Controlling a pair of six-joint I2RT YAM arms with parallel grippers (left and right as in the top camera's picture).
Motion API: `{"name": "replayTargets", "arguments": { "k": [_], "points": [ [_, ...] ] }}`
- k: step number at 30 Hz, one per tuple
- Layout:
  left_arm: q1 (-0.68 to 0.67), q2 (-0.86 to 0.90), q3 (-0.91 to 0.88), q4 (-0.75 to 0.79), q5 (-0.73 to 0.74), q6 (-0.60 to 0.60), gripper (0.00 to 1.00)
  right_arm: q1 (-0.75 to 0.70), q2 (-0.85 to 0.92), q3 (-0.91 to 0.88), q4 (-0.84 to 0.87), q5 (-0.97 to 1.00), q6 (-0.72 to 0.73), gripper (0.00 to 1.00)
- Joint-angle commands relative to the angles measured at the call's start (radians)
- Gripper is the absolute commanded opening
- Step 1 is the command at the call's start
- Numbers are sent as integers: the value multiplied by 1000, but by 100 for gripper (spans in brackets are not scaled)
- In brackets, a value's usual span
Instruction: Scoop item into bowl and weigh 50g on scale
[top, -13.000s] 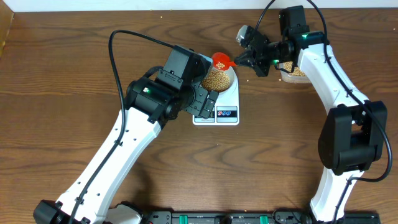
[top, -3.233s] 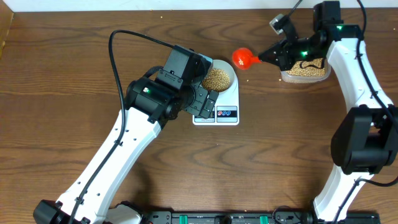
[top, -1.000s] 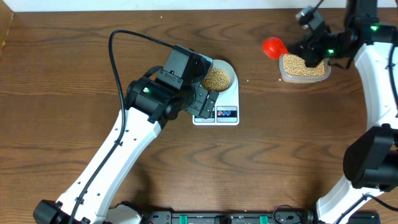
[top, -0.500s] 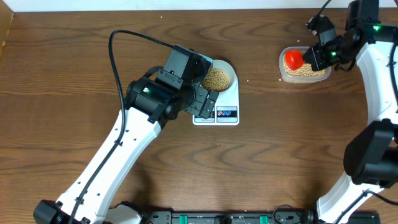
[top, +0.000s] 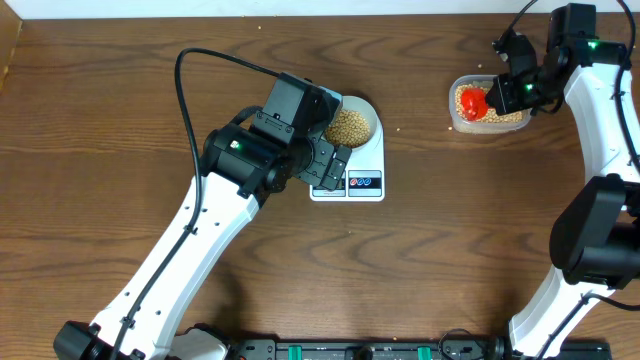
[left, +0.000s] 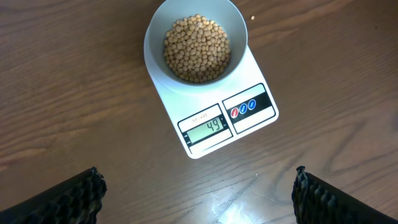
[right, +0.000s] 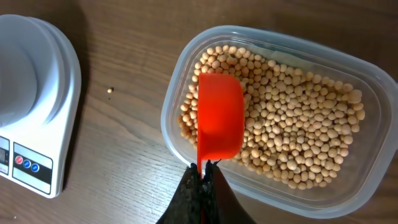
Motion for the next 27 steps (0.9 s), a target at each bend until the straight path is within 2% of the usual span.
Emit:
{"name": "replayTargets", "arguments": {
  "k": [1,13,27],
  "points": [
    [2,7,-10,-3,2,10,98,0,17,-5,5,7,19,1],
    [2,7,-10,-3,2,10,98,-61,12,6,14,-142,34,1],
    [2,7,-10,-3,2,10,98,-142,-4,7,12,-424,34,1]
  ]
}}
